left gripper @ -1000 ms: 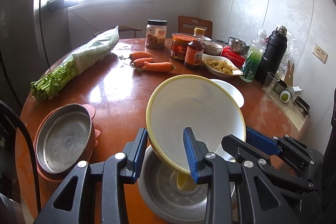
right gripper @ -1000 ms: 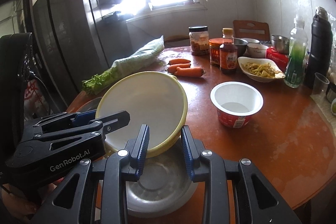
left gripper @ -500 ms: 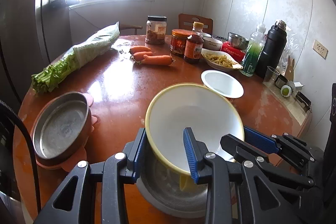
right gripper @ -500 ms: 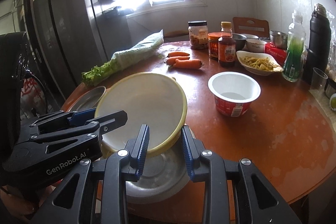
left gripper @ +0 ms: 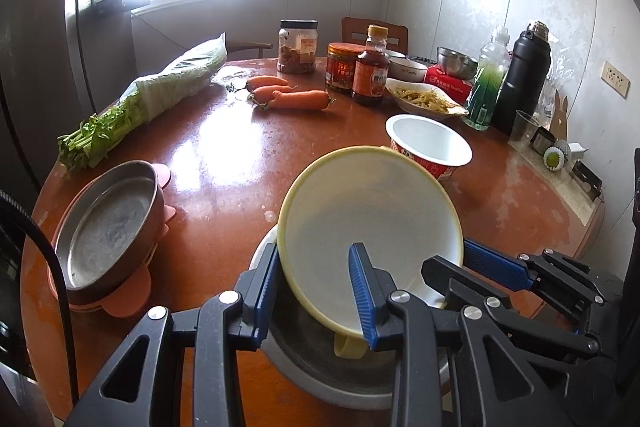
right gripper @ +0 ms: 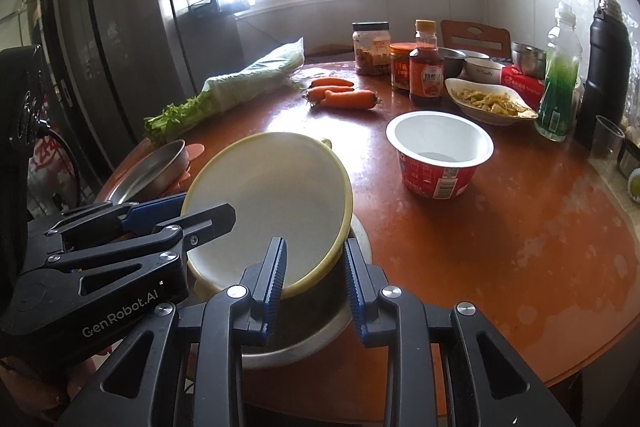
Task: Organize plates and bowls
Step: 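Lift the yellow bowl with the left gripper and lower it into the steel bowl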
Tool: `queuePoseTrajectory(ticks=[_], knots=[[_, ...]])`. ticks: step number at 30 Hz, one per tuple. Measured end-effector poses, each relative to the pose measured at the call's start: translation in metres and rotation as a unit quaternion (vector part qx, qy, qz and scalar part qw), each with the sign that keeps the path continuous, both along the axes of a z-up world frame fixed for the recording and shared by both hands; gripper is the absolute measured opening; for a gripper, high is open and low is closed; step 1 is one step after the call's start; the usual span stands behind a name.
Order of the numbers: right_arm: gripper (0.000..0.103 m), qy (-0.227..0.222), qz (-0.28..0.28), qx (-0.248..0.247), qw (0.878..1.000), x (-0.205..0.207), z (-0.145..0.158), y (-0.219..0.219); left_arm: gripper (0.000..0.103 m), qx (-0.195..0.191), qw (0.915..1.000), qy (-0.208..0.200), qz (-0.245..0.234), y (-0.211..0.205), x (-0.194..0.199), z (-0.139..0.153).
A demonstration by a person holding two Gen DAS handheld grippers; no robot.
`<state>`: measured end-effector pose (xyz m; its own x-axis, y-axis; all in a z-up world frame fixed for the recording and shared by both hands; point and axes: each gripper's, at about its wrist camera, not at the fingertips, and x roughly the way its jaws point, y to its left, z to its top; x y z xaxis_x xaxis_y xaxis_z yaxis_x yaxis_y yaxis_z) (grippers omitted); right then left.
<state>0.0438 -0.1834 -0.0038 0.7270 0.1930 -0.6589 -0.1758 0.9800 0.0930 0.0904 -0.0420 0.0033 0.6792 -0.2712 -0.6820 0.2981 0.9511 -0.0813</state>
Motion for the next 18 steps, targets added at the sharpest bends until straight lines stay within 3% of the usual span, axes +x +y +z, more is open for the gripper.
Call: queuePoseTrajectory(ticks=[18], knots=[[0.031,0.003,0.004,-0.014,1.0,-0.002,-0.009,0.004,0.035,0.004,0.9999,0.012,-0.001,0.002,-0.003,-0.012]])
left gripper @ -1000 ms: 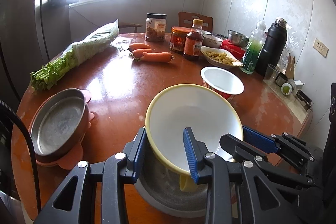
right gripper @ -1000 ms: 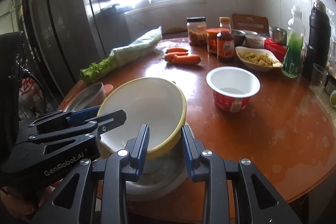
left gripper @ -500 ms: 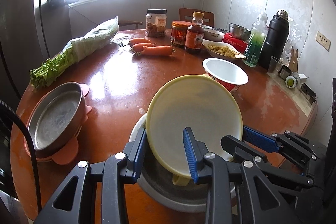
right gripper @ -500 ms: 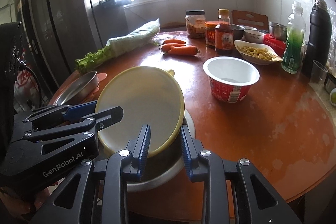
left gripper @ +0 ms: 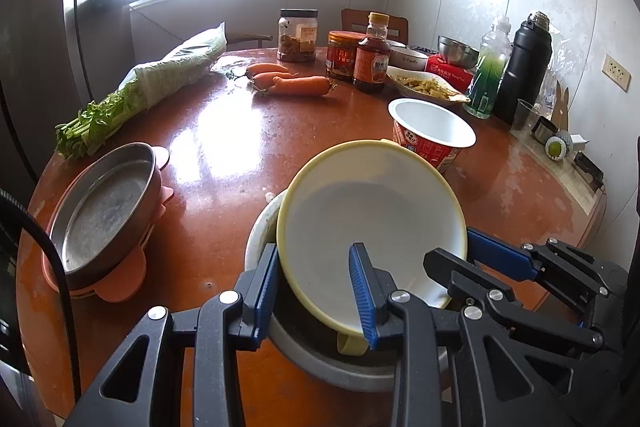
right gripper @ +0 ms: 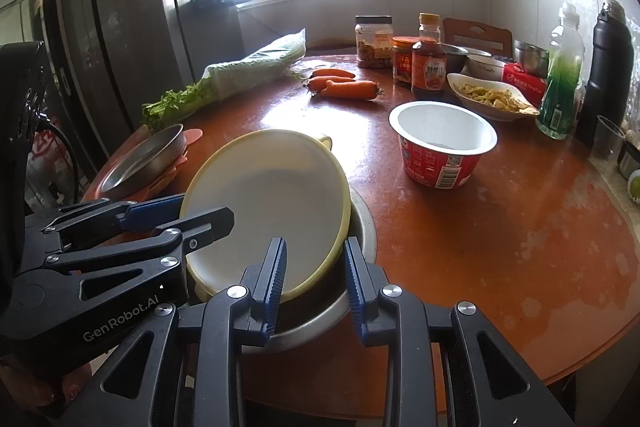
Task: Organize plates and bowls
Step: 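Lift the yellow bowl with the left gripper and lower it into the steel bowl, then open the left gripper to release the yellow bowl inside the steel bowl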
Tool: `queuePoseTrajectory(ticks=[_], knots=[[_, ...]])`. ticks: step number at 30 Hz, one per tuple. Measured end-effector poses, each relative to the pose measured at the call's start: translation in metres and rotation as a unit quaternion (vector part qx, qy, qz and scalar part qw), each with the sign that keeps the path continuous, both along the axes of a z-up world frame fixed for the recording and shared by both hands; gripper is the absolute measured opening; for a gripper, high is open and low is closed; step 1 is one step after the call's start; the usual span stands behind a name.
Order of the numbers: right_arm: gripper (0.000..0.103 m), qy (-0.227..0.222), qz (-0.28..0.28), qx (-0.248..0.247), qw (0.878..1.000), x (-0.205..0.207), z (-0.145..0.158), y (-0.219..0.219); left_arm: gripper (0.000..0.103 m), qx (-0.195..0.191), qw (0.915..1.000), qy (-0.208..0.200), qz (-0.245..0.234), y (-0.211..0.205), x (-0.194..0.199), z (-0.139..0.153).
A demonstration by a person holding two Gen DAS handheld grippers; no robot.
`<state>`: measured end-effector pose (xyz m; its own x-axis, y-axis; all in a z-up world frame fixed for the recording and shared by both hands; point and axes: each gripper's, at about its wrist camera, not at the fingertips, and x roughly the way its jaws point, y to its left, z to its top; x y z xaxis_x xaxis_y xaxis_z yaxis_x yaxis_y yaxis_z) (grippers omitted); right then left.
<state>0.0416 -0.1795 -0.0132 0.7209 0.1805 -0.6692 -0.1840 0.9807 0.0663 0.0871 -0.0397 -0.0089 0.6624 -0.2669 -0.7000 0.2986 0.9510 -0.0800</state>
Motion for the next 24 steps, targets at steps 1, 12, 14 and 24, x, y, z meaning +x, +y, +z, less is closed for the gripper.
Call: queuePoseTrajectory(ticks=[1,12,14,24], knots=[[0.031,-0.001,0.0,-0.001,1.0,-0.0003,0.0,0.0003,0.035,0.0,1.0,0.001,0.001,0.0,0.0002,-0.0007],[0.031,-0.001,0.001,-0.001,1.0,-0.0006,0.0007,0.0014,0.035,0.003,1.0,0.003,-0.002,-0.0004,-0.001,-0.0031],[0.031,-0.001,0.002,0.0,1.0,-0.0003,0.0008,0.0009,0.035,-0.002,1.0,0.005,-0.004,0.0004,-0.0014,-0.0027],[0.035,0.008,0.005,0.023,1.0,-0.0003,0.0028,-0.005,0.035,-0.007,0.9999,0.01,-0.011,0.0015,-0.0029,-0.0004]])
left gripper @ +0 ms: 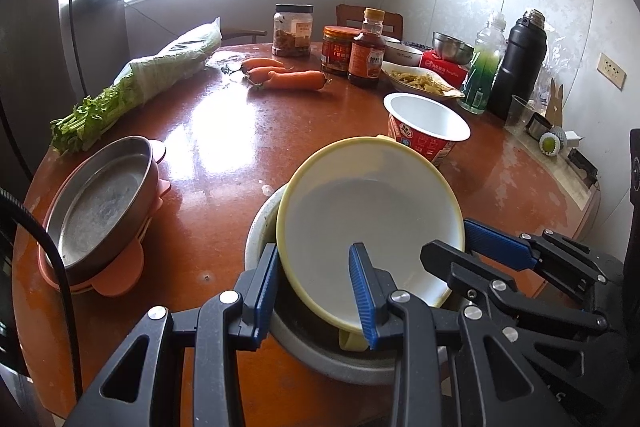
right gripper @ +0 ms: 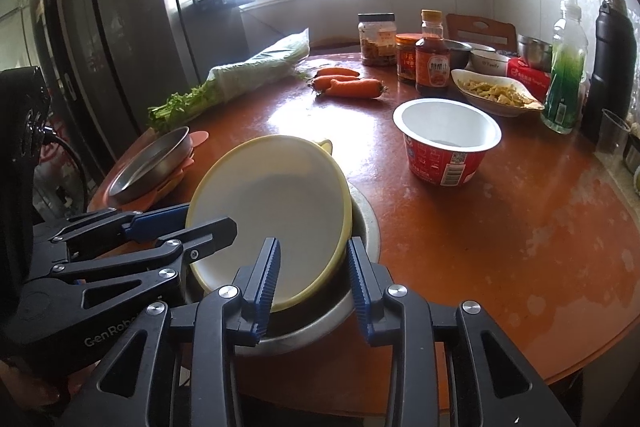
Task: Organize plates and bowls
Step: 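Open the left gripper to release the yellow bowl inside the steel bowl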
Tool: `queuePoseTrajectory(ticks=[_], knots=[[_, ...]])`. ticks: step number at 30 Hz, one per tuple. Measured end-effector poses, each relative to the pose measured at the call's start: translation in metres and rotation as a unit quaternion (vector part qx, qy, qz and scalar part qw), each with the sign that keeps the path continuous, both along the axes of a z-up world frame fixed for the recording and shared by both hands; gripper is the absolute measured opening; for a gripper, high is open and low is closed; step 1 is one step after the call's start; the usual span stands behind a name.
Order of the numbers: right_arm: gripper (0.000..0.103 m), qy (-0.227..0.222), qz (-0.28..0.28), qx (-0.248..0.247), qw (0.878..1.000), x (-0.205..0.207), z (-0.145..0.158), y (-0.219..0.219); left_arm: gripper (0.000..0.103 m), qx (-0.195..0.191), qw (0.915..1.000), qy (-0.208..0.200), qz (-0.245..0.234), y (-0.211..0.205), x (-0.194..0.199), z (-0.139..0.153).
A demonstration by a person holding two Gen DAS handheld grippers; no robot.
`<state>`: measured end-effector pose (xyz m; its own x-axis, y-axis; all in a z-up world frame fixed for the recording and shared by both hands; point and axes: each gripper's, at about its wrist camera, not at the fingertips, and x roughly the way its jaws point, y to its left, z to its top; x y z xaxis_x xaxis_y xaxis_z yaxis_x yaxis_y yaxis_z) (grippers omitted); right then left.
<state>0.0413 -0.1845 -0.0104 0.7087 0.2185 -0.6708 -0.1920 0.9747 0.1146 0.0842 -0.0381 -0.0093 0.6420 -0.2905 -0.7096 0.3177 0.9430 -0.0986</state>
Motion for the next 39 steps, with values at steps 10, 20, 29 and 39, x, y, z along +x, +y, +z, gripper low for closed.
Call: queuePoseTrajectory(ticks=[10,20,29,39], knots=[[0.046,-0.01,-0.016,0.001,1.0,-0.007,0.006,-0.007,0.046,-0.01,0.9999,-0.003,-0.008,0.002,-0.004,0.005],[0.054,-0.026,-0.037,0.023,0.999,-0.011,0.01,-0.031,0.055,-0.014,0.9999,-0.003,0.0,-0.001,-0.005,0.014],[0.055,-0.032,-0.052,0.041,0.997,-0.014,0.007,-0.056,0.062,-0.029,0.9993,-0.02,0.01,-0.004,-0.007,0.032],[0.059,-0.037,-0.087,0.063,0.994,-0.017,0.006,-0.088,0.065,-0.024,0.9993,-0.029,0.0,-0.022,0.002,0.04]])
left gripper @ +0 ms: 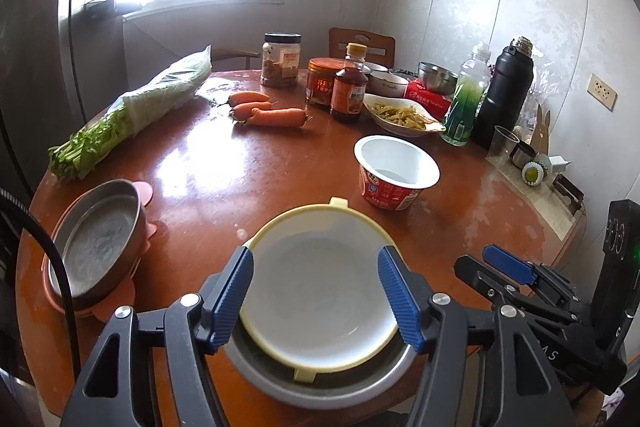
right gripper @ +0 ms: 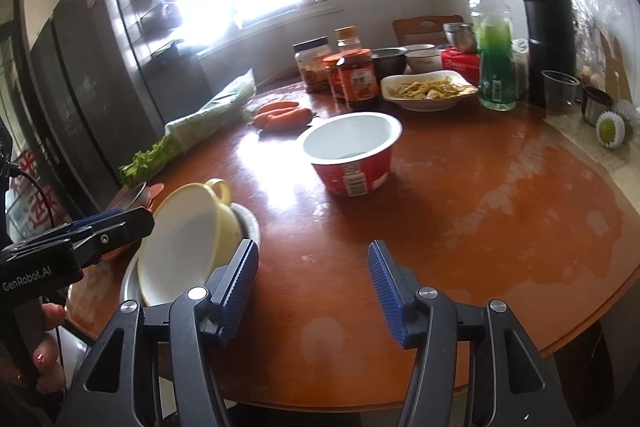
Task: Organize plates and bowls
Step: 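Open the left gripper to release the yellow bowl inside the steel bowl, then move the left gripper to the white-and-red paper bowl rim and close it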
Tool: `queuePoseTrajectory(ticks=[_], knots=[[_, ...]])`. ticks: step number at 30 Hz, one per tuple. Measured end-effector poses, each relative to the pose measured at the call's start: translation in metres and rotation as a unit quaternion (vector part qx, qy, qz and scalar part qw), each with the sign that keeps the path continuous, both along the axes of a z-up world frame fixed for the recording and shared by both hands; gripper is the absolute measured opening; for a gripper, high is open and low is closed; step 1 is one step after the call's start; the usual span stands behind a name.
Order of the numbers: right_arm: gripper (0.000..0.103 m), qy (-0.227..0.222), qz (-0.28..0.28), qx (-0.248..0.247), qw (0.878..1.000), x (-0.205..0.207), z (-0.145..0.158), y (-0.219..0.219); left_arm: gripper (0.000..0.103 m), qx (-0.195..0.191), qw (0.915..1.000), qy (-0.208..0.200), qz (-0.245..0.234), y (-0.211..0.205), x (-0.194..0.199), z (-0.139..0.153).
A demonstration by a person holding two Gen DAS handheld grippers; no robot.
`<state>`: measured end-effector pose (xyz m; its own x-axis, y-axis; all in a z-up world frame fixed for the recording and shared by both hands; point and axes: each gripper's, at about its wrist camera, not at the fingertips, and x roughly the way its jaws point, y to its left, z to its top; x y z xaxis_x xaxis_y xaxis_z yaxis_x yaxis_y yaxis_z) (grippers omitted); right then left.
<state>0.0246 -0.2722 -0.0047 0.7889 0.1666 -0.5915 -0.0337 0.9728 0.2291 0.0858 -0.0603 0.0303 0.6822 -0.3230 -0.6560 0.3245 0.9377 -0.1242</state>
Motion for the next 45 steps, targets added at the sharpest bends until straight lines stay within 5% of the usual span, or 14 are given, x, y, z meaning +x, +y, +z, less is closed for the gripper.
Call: queuePoseTrajectory(ticks=[17,30,40,45], knots=[[0.06,0.004,-0.029,0.015,0.999,0.019,0.002,-0.032,0.065,0.014,0.9994,-0.015,-0.027,-0.049,0.036,0.016],[0.06,0.01,-0.051,0.001,0.999,0.073,0.023,-0.051,0.065,0.011,0.9968,0.066,-0.045,-0.068,0.101,0.018],[0.06,0.043,-0.046,-0.001,0.998,0.12,0.007,-0.052,0.066,0.049,0.9946,0.087,-0.031,-0.082,0.141,0.005],[0.06,0.06,-0.048,0.008,0.997,0.137,-0.004,-0.056,0.066,0.037,0.9912,0.121,-0.039,-0.09,0.157,-0.007]])
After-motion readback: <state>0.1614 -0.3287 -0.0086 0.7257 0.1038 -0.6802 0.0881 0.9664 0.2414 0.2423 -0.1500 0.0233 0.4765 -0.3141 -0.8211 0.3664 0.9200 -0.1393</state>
